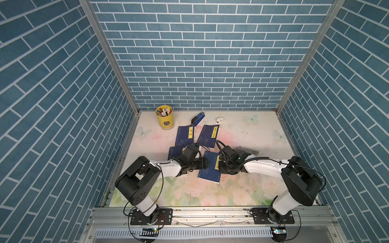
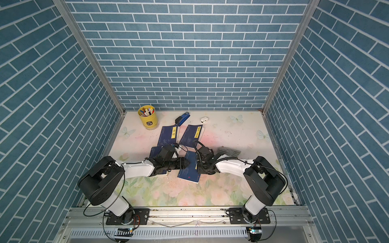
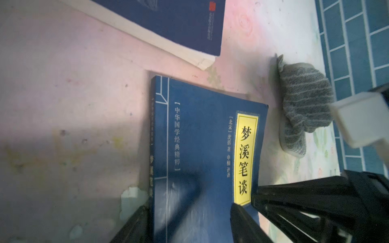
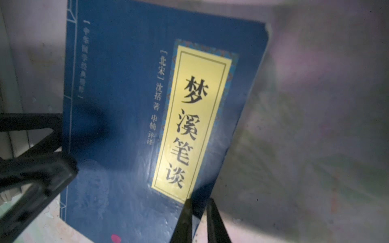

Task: Wipe the cover of the book
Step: Pick up the book from the center of the board.

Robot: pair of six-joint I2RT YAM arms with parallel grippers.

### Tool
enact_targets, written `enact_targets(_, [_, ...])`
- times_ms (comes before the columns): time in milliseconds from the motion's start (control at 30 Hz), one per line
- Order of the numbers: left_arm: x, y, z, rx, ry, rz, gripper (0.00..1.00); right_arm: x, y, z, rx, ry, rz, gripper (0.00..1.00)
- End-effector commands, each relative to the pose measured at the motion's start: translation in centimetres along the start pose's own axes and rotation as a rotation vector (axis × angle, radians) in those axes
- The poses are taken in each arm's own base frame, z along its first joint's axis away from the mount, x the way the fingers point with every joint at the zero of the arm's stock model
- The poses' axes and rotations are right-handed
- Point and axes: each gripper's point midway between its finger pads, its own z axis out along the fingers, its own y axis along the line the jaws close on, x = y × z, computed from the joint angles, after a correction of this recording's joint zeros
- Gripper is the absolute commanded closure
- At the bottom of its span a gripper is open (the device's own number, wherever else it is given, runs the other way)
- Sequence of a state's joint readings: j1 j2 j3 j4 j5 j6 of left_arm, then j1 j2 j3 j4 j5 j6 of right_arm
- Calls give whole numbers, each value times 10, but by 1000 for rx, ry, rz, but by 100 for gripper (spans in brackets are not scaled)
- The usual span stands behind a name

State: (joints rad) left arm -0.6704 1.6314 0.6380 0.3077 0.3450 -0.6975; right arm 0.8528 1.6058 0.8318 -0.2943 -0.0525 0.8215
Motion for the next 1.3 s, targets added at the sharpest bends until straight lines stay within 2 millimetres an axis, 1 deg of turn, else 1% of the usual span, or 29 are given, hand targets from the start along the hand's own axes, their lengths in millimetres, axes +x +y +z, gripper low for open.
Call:
enact_targets(0, [18, -45, -1, 252, 83, -8, 38, 33, -26, 28, 74, 94, 41, 87])
enact_targets(67, [6, -54, -10, 303, 46, -10, 40, 35, -27, 31, 70, 95, 49, 87])
enact_targets(133, [-1, -60, -17, 340, 23, -14, 43, 35, -27, 32, 71, 94, 51, 87])
enact_targets(233, [-5, -63, -22, 354, 17, -12, 49, 33, -27, 33, 71, 87, 50, 87])
enact_targets(400, [-5, -53, -23, 306, 14, -19, 61, 31, -28, 32, 79, 77, 46, 87])
enact_targets(600, [-8, -33, -24, 193, 1, -15, 70, 27, -32, 26, 105, 48, 32, 85])
enact_targets(700, [-14, -29, -29, 160, -6, -6, 81, 16, -32, 17, 116, 2, 4, 79])
enact_targets(767, [-20, -25, -35, 137, -20, 0, 95, 1, -26, 6, 113, -50, -28, 70])
enact_targets(800, [-22, -23, -38, 128, -26, 1, 100, -7, -21, 0, 107, -76, -46, 67])
enact_targets(900, [-30, -18, -51, 100, -41, 6, 100, -37, -3, -25, 91, -171, -121, 54])
enact_targets(967, [-38, -16, -64, 83, -64, 13, 100, -61, 9, -42, 82, -237, -160, 47])
enact_targets(1067, [-51, -16, -88, 76, -95, 13, 100, -93, 23, -60, 55, -306, -187, 44])
enact_targets(1133, [-58, -18, -103, 81, -105, 15, 100, -111, 30, -67, 30, -338, -189, 43])
enact_targets(1200, [-64, -20, -120, 107, -111, 10, 100, -125, 36, -71, 4, -360, -188, 42])
enact_targets(1267, [-70, -15, -137, 117, -112, -8, 100, -133, 39, -70, -15, -363, -192, 42])
